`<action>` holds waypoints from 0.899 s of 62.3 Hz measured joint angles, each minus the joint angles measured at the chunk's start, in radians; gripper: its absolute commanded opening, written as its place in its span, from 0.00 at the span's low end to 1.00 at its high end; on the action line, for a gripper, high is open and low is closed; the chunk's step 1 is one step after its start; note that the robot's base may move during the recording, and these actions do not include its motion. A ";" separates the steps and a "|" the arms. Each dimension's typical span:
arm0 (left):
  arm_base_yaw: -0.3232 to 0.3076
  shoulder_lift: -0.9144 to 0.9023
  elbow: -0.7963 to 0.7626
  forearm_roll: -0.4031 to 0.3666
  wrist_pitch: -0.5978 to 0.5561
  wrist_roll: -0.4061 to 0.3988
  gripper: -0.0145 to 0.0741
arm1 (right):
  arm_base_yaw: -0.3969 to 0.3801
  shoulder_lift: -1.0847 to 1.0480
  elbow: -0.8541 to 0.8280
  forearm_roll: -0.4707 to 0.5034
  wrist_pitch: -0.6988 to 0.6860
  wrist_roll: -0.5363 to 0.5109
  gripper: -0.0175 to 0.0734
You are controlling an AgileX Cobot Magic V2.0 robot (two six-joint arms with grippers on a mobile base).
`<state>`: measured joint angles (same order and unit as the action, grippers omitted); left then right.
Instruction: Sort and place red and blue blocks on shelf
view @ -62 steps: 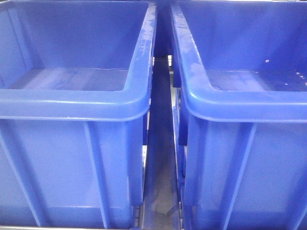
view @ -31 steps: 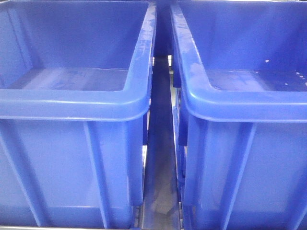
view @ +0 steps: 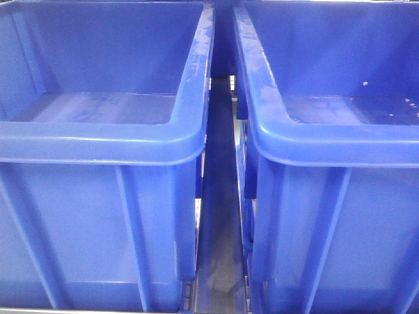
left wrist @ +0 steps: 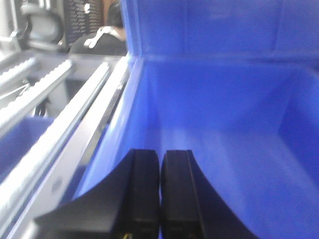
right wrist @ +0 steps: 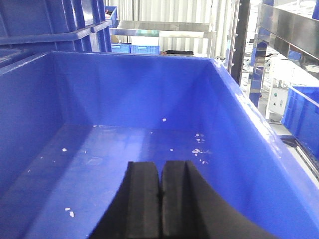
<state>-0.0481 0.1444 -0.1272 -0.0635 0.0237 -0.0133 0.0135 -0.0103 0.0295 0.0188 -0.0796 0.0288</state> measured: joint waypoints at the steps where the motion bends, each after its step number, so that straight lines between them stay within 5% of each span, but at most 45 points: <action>1: 0.000 -0.008 0.009 -0.002 0.000 0.000 0.30 | 0.000 0.000 0.000 0.000 0.000 0.000 0.26; 16: 0.000 -0.122 0.137 0.008 -0.014 0.000 0.30 | 0.000 0.000 0.000 0.000 0.000 0.000 0.26; 56: -0.048 -0.150 0.138 0.018 -0.024 0.000 0.30 | 0.000 0.000 0.000 0.000 -0.005 0.002 0.26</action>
<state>-0.0966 -0.0058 0.0108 -0.0459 0.0000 -0.0133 0.0135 -0.0103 0.0295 0.0188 -0.0842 0.0305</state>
